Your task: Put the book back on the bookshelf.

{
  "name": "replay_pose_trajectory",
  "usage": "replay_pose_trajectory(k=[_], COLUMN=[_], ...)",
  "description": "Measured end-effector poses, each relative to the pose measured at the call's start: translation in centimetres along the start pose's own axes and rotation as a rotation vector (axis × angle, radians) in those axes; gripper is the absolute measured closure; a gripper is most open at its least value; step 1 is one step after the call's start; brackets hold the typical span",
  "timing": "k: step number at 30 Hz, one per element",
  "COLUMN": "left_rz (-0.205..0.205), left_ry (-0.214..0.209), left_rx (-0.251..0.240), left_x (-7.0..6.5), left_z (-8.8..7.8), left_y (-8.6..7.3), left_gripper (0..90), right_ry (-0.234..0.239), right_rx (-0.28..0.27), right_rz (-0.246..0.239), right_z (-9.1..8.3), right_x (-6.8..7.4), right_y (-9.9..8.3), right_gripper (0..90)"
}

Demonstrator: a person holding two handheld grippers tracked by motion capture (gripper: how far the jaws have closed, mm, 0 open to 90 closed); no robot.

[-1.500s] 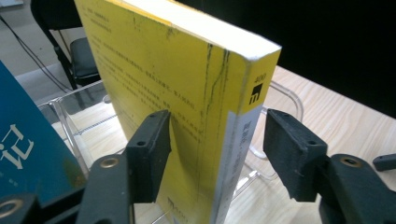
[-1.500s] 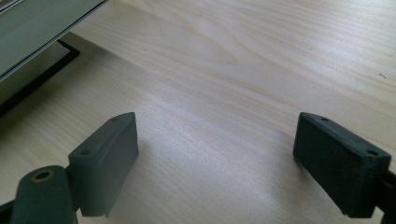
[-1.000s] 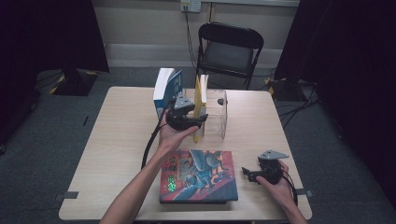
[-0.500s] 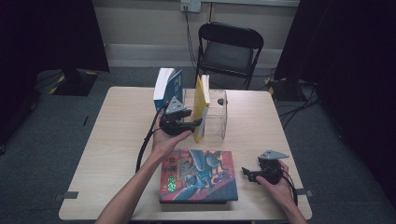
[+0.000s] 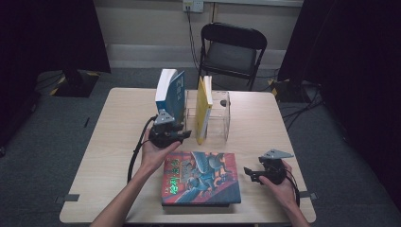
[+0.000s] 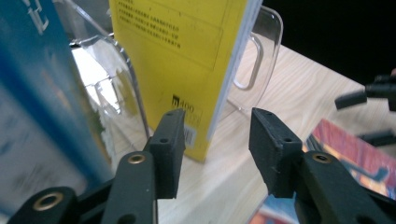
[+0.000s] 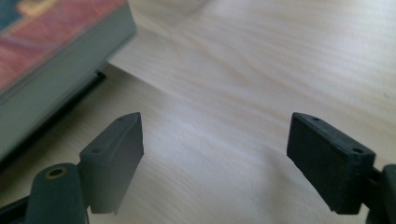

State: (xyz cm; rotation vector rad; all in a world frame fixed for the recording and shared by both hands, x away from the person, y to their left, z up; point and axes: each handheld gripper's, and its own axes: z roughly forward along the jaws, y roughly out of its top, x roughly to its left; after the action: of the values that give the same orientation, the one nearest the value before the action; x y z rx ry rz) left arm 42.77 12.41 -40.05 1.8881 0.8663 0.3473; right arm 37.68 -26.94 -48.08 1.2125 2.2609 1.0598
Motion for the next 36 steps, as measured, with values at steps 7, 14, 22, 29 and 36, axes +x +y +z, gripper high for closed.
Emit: replay_pose_trajectory(k=[7,14,22,29,36], left_rz=[-0.011,-0.043,-0.157,-0.143,-0.086], left_ry=[0.019,0.02,0.035,-0.006,0.014], left_rx=[0.01,0.049,0.09,0.121,0.143], left_x=[0.2,0.1,0.7,0.4,-0.2], left_z=[-2.4,-4.6,-6.2,-5.1,-4.1], left_y=[-2.4,-4.8,-7.6,-8.1,-8.2], left_gripper=[53.4,51.8,58.0,63.3,66.8], right_ry=[0.04,0.139,0.208,0.224,0.213], right_rx=[-0.08,-0.108,-0.067,-0.034,-0.024], right_rz=[-0.032,-0.099,-0.157,-0.173,-0.178], right_z=[-0.9,-0.2,2.5,3.8,3.7], right_x=[1.6,4.4,6.9,6.8,6.9], right_y=[2.6,6.2,7.6,6.8,6.7], right_gripper=[21.8,27.9,27.2,27.5,27.6])
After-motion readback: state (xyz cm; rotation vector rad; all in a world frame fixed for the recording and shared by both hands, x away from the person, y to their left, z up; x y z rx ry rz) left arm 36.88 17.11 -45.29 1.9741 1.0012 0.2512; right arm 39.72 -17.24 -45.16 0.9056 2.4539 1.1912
